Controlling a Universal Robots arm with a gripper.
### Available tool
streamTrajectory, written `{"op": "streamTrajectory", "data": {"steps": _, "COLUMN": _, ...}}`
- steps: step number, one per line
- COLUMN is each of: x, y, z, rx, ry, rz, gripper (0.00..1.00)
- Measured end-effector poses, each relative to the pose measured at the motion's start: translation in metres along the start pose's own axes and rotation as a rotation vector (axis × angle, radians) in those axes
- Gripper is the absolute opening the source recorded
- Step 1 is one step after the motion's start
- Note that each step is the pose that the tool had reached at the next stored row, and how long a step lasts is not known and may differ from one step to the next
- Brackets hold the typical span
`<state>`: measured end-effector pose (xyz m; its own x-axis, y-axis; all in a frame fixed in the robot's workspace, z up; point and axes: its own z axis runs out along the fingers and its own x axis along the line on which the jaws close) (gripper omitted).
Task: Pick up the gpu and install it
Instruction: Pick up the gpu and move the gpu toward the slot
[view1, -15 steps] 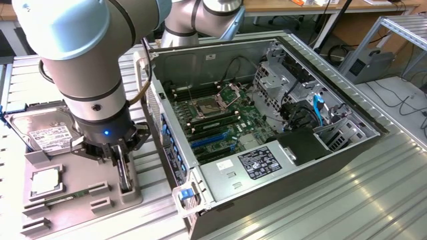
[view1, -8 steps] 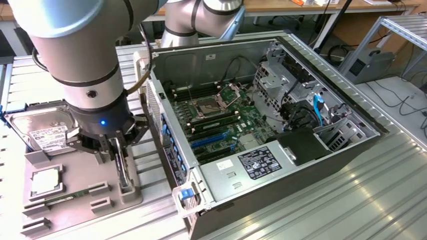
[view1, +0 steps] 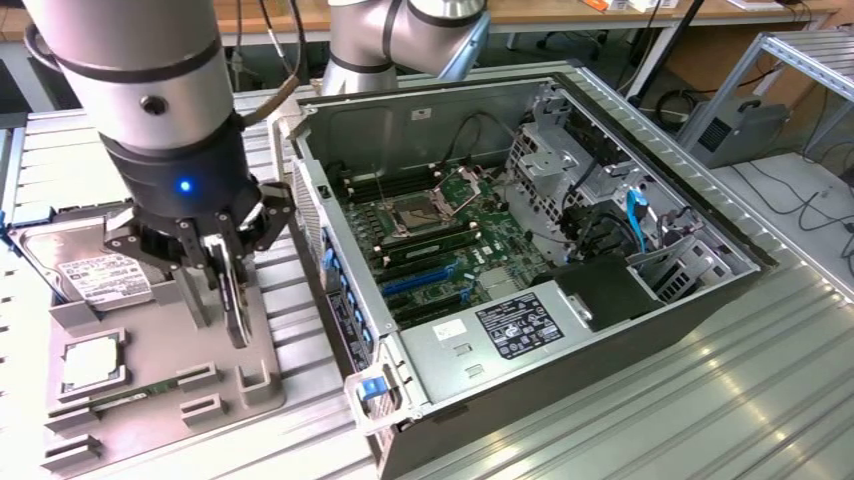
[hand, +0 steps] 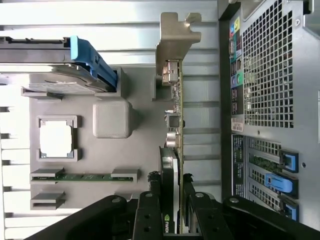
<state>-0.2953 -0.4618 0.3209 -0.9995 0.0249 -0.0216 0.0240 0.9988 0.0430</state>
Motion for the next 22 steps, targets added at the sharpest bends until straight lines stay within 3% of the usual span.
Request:
{"op": "streamTrajectory", "data": {"steps": 4, "x": -0.001, "y": 0.0010, "z": -0.0232, "rx": 0.0002, "ry": 0.0001, "rz": 0.000, "gripper": 0.27}}
{"op": "streamTrajectory", "data": {"steps": 12, "x": -0.002, "y": 0.0026, "z": -0.0599, "rx": 0.0008, "ry": 0.0001, "rz": 0.000, "gripper": 0.27}}
{"op": "streamTrajectory", "data": {"steps": 16, "x": -0.002, "y": 0.0039, "z": -0.0864, "rx": 0.0038, "ry": -0.0001, "rz": 0.000, "gripper": 0.27}}
{"op": "streamTrajectory", "data": {"steps": 22, "x": -0.003, "y": 0.0051, "z": -0.1133, "rx": 0.0074, "ry": -0.0001, "rz": 0.000, "gripper": 0.27}}
